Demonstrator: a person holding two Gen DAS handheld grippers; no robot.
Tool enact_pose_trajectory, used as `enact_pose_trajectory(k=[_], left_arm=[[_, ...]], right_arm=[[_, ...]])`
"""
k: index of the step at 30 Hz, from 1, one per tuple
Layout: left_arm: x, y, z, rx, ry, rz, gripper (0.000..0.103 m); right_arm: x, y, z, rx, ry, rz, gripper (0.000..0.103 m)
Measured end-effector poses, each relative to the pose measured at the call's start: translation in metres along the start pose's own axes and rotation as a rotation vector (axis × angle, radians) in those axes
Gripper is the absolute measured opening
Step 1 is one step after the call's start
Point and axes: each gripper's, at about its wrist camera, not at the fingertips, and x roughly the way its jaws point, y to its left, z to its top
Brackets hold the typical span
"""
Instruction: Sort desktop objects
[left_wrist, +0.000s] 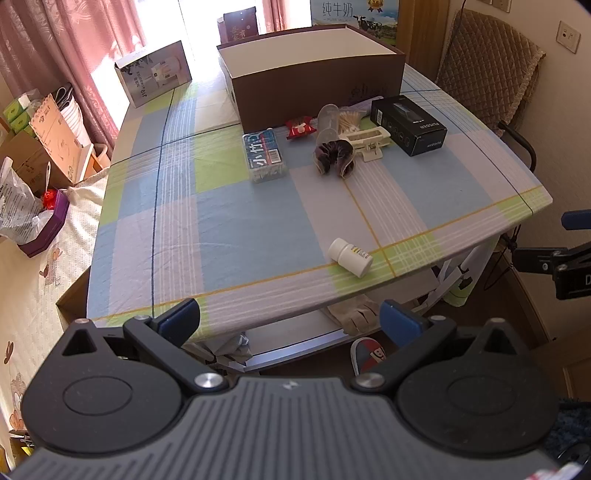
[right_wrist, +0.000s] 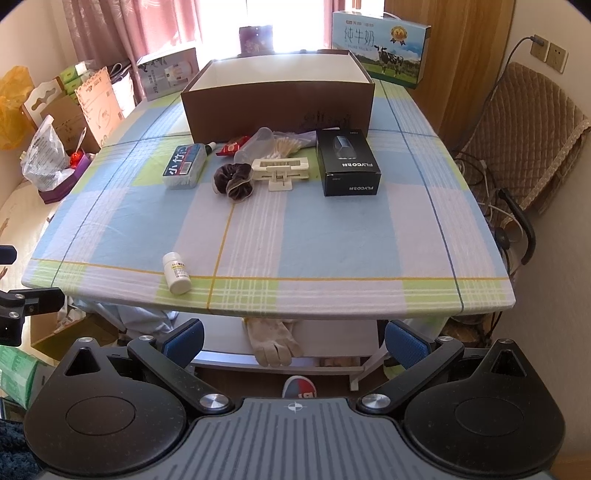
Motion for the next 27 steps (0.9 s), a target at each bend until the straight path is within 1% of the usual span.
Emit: enact_pose_trajectory(k=[27], left_arm=[[0.0002, -0.007, 0.0006, 0.015, 0.008, 0.001, 0.102]], right_arm=[[0.0004, -0.0004, 0.0019, -0.01, -0.001, 0.012, 0.101]])
